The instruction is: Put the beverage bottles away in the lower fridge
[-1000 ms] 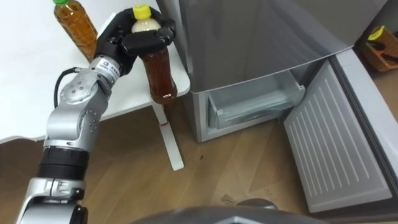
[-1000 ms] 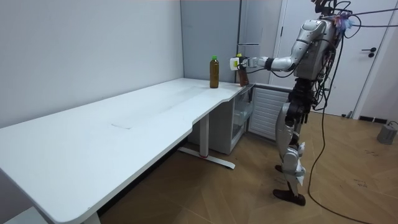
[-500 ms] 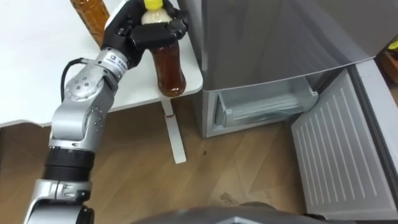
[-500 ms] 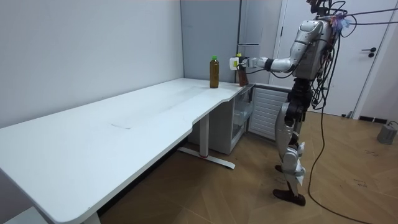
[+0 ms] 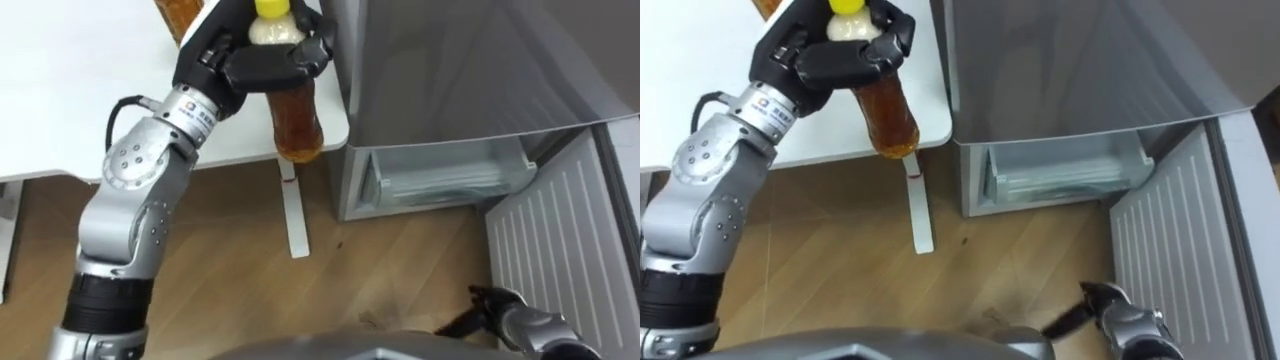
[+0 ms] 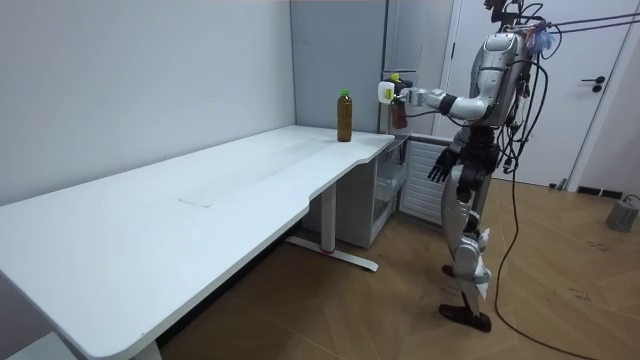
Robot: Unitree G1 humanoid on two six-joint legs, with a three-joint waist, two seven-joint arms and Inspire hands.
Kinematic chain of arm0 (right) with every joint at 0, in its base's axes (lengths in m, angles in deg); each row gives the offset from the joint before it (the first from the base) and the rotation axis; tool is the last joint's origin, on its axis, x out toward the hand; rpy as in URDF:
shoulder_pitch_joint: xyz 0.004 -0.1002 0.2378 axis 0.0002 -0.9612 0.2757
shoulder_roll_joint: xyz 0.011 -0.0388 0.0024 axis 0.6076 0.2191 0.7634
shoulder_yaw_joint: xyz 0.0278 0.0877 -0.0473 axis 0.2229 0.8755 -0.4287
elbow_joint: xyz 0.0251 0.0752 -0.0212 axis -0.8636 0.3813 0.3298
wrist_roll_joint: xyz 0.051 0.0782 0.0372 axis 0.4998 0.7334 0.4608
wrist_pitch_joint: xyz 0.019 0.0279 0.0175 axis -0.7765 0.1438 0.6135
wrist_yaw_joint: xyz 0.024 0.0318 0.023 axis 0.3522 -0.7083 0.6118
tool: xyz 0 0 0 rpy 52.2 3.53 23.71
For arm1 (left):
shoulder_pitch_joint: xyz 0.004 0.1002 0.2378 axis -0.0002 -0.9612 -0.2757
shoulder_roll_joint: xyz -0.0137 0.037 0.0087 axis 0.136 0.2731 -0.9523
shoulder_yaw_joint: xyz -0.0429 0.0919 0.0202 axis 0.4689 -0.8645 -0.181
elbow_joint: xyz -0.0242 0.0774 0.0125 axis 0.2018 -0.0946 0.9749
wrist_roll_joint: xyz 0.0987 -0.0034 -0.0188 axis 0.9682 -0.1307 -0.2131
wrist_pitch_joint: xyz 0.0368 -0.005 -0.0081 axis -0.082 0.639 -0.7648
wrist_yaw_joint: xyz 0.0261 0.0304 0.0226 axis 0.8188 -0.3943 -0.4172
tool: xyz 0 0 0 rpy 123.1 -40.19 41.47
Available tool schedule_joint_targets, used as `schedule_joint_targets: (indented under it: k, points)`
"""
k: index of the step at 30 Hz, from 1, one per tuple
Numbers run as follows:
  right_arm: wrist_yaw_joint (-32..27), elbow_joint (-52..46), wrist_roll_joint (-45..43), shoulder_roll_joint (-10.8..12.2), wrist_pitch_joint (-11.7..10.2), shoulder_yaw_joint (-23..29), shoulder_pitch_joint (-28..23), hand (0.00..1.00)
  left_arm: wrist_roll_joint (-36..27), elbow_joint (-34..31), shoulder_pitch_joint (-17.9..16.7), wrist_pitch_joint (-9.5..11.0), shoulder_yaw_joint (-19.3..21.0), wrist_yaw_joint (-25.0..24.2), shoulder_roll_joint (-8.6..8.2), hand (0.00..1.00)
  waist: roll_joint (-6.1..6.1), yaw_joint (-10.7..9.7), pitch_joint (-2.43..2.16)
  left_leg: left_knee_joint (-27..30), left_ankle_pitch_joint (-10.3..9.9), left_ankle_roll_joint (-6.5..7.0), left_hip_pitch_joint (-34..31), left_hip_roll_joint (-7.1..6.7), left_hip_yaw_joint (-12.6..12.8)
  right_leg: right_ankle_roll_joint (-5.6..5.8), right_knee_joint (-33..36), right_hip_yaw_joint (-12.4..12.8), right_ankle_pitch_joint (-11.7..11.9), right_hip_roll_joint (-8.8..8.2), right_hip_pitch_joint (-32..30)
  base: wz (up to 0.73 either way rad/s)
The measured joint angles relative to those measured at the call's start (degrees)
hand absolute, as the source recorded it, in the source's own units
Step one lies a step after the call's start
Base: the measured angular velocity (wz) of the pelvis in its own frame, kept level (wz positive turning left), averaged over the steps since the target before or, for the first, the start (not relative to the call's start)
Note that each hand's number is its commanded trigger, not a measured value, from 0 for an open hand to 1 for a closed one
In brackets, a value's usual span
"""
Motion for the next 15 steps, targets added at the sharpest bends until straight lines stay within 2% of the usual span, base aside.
schedule_joint_targets:
  k: [1, 5, 7, 10, 15]
  points:
    - [0.23, -1.41, 1.52, 1.02, -0.64, -0.22, -0.08, 0.00, -1.14, -0.85, -1.40, 0.05, -0.13, 0.00, -0.37, 1.00, -0.02, 0.23, -0.03, -0.06, 0.00, 0.00, 0.21, 0.00, -0.55, 0.00, -0.08, -0.29, 0.00, 0.00, 0.37, 0.10]
    - [2.20, -5.91, 4.71, 2.77, -0.81, -2.18, -0.28, 0.00, -1.14, -1.46, -5.01, 0.08, -1.17, -0.06, -0.71, 1.00, -0.56, 0.73, -0.10, -0.31, 0.00, 0.00, 1.02, 0.02, -1.22, 0.00, -0.07, -1.60, 0.00, -0.04, 1.30, 0.10]
    - [3.11, -5.94, 6.58, 4.03, -1.83, -2.28, 0.07, 0.00, -1.14, -0.36, -7.06, 0.07, -1.53, -0.10, -0.74, 1.00, -1.23, 0.60, -0.33, -0.33, 0.00, 0.00, 1.41, 0.02, -2.41, 0.01, -0.11, -2.21, -0.01, -0.03, 2.01, 0.14]
    - [3.88, -5.49, 8.33, 4.46, -1.95, -2.40, 0.06, 0.00, -1.10, 1.12, -8.81, 0.07, -1.99, -0.10, -0.68, 1.00, -1.73, 0.58, -0.41, -0.34, 0.00, 0.00, 1.38, 0.02, -3.29, 0.00, -0.09, -3.18, 0.00, -0.06, 2.36, 0.14]
    - [3.89, -5.66, 8.44, 4.45, -1.99, -2.39, 0.04, 0.00, -0.98, 2.59, -10.20, 0.07, -2.29, -0.09, -0.85, 1.00, -1.58, 0.46, -0.32, -0.36, 0.00, 0.00, 1.09, 0.01, -3.85, 0.00, -0.17, -3.33, -0.01, -0.05, 2.36, 0.03]
